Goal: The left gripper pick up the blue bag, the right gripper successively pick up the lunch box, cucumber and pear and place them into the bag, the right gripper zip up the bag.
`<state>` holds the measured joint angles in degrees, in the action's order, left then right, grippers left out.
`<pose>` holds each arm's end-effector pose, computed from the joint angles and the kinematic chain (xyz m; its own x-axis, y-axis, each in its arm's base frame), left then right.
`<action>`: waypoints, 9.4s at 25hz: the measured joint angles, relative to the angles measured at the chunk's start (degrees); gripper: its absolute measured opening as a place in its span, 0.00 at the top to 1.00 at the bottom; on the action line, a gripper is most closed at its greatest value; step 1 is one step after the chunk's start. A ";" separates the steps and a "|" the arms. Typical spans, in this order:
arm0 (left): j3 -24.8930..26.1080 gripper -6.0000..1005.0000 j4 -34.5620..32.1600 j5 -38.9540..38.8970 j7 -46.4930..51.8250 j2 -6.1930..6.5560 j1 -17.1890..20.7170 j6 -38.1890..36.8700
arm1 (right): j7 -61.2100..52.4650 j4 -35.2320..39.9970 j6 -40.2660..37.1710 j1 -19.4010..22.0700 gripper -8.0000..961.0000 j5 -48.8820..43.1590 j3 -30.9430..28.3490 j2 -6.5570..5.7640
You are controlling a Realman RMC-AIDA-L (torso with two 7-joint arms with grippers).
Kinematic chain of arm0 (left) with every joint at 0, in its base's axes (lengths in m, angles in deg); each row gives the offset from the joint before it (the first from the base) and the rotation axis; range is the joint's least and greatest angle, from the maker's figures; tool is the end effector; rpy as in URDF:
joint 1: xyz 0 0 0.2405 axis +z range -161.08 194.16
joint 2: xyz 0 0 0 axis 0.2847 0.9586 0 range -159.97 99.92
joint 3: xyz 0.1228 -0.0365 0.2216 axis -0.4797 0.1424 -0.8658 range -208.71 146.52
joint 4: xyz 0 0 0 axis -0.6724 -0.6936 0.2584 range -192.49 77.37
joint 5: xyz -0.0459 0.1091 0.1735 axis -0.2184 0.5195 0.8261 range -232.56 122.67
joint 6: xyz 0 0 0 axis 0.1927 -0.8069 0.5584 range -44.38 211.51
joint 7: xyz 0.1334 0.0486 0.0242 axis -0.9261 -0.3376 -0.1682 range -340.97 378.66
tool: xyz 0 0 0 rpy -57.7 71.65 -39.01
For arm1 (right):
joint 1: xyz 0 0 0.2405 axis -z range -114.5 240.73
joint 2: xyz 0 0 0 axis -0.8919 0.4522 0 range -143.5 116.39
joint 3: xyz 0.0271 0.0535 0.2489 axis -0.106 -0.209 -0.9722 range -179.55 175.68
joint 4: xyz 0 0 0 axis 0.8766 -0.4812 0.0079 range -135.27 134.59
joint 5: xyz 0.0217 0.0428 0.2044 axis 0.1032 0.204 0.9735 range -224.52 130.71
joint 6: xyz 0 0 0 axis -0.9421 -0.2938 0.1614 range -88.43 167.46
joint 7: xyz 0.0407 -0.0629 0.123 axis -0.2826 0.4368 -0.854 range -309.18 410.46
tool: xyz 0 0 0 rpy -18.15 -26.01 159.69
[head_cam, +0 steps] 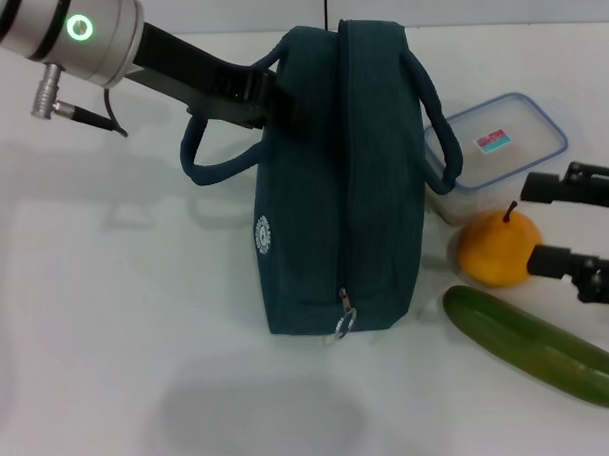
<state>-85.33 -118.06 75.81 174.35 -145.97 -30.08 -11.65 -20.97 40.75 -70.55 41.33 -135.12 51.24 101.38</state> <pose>-0.1438 0.3926 0.0371 0.4668 0.8728 0.1424 0.8842 -0.4637 -0.0561 0.2359 0.2753 0.0437 0.6695 -0.0897 -0.7374 -0.1647 -0.9859 -0.0296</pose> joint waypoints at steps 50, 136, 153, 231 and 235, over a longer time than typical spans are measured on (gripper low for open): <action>3.09 0.94 0.65 -5.94 -9.20 -1.03 3.89 1.34 | -26.03 -27.14 44.62 -2.31 0.17 29.76 -7.01 -2.35; 3.09 0.94 0.73 -9.51 -16.62 -2.19 6.88 1.88 | -26.28 -37.07 51.40 -14.09 0.78 30.19 3.87 1.21; 3.08 0.94 0.74 -10.51 -16.80 -1.94 7.49 1.88 | -26.64 -34.35 44.75 -10.82 0.88 30.56 3.44 1.06; 3.78 0.94 -3.68 -9.20 -12.50 -0.45 5.13 -0.81 | -26.74 -27.65 23.63 -8.06 0.89 45.52 2.60 0.76; 3.59 0.94 -5.97 -6.59 -9.64 -0.13 4.05 -1.49 | -26.74 -27.87 23.57 -8.47 0.89 45.52 2.73 0.75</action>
<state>-81.75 -124.03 69.21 164.72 -146.10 -26.03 -13.14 -47.71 12.88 -46.98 32.85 -89.60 53.97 102.12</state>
